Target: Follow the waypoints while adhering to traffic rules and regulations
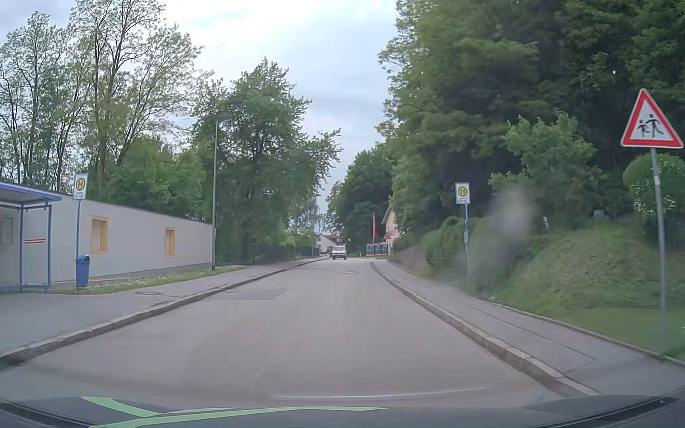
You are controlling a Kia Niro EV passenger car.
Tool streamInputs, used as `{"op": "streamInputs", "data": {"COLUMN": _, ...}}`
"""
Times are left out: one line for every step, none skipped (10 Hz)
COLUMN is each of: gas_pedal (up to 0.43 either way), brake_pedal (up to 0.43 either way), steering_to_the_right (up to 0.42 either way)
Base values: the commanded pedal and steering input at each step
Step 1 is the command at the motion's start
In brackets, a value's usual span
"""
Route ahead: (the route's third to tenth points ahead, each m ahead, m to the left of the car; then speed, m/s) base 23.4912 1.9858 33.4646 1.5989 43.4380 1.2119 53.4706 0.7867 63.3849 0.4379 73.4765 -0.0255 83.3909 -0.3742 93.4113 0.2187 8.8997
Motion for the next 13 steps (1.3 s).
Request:
{"op": "streamInputs", "data": {"gas_pedal": 0.008, "brake_pedal": 0.000, "steering_to_the_right": 0.000}}
{"op": "streamInputs", "data": {"gas_pedal": 0.047, "brake_pedal": 0.000, "steering_to_the_right": 0.001}}
{"op": "streamInputs", "data": {"gas_pedal": 0.047, "brake_pedal": 0.000, "steering_to_the_right": 0.002}}
{"op": "streamInputs", "data": {"gas_pedal": 0.047, "brake_pedal": 0.000, "steering_to_the_right": 0.002}}
{"op": "streamInputs", "data": {"gas_pedal": 0.059, "brake_pedal": 0.000, "steering_to_the_right": 0.005}}
{"op": "streamInputs", "data": {"gas_pedal": 0.059, "brake_pedal": 0.000, "steering_to_the_right": 0.006}}
{"op": "streamInputs", "data": {"gas_pedal": 0.067, "brake_pedal": 0.000, "steering_to_the_right": 0.006}}
{"op": "streamInputs", "data": {"gas_pedal": 0.067, "brake_pedal": 0.000, "steering_to_the_right": 0.007}}
{"op": "streamInputs", "data": {"gas_pedal": 0.079, "brake_pedal": 0.000, "steering_to_the_right": 0.007}}
{"op": "streamInputs", "data": {"gas_pedal": 0.079, "brake_pedal": 0.000, "steering_to_the_right": 0.006}}
{"op": "streamInputs", "data": {"gas_pedal": 0.079, "brake_pedal": 0.000, "steering_to_the_right": 0.006}}
{"op": "streamInputs", "data": {"gas_pedal": 0.079, "brake_pedal": 0.000, "steering_to_the_right": 0.007}}
{"op": "streamInputs", "data": {"gas_pedal": 0.079, "brake_pedal": 0.000, "steering_to_the_right": 0.007}}
